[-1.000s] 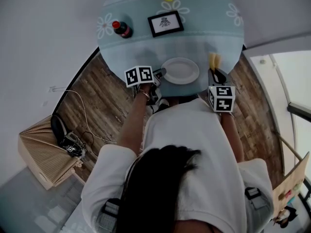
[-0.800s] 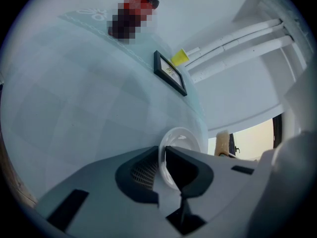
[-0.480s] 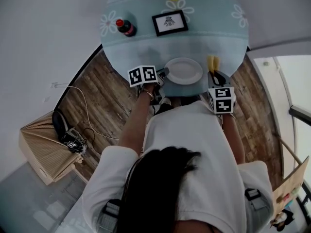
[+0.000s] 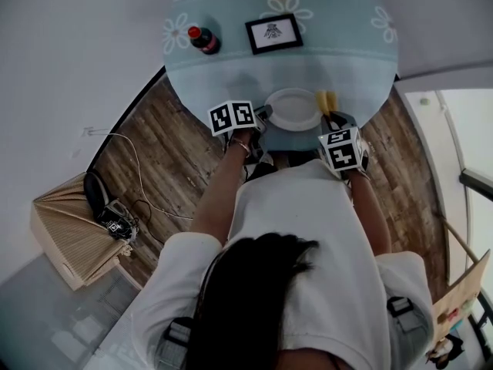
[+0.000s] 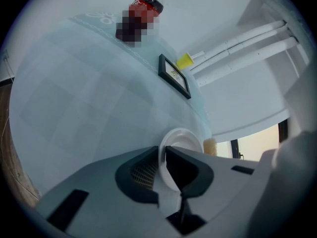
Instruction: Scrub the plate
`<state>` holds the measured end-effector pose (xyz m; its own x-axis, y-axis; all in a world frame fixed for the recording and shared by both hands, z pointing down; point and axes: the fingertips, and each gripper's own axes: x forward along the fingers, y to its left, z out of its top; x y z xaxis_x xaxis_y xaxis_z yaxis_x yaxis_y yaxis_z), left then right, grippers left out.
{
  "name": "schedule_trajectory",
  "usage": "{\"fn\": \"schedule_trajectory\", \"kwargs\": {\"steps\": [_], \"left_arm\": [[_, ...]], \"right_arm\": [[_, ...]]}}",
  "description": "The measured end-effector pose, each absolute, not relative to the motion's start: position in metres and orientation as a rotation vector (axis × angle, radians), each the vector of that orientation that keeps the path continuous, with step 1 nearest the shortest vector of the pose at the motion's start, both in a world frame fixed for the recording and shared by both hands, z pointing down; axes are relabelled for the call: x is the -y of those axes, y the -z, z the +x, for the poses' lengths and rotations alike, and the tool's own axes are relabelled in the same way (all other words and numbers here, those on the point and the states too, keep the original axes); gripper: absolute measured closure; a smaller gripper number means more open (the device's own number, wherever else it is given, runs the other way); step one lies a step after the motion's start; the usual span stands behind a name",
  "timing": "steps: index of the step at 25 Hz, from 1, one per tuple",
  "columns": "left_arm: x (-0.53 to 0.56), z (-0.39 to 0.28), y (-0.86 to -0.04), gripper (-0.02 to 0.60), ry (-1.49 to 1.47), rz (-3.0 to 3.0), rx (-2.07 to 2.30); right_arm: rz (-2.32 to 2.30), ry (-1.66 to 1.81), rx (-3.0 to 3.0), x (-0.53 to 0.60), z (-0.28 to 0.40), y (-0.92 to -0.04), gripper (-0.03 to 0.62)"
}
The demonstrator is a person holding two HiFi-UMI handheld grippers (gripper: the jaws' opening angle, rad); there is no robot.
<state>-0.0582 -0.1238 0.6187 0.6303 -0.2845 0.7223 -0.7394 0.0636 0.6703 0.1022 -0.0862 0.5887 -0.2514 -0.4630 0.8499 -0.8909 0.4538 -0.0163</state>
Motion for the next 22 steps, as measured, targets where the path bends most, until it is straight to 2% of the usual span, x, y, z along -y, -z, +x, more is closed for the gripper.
{"fn": "schedule_trajectory", "kwargs": {"steps": [16, 22], "left_arm": [[0.124, -0.058, -0.620, 0.526, -0.407, 1.505, 0.885], [0.124, -0.057, -0.620, 0.526, -0.414, 1.501, 0.887]], "right_arm": [[0.917, -0.389, 1.794, 0.109, 0.083, -0.602, 0.534], [0.827, -0.443, 1.797, 0.115, 0.059, -0.609, 0.534]]}}
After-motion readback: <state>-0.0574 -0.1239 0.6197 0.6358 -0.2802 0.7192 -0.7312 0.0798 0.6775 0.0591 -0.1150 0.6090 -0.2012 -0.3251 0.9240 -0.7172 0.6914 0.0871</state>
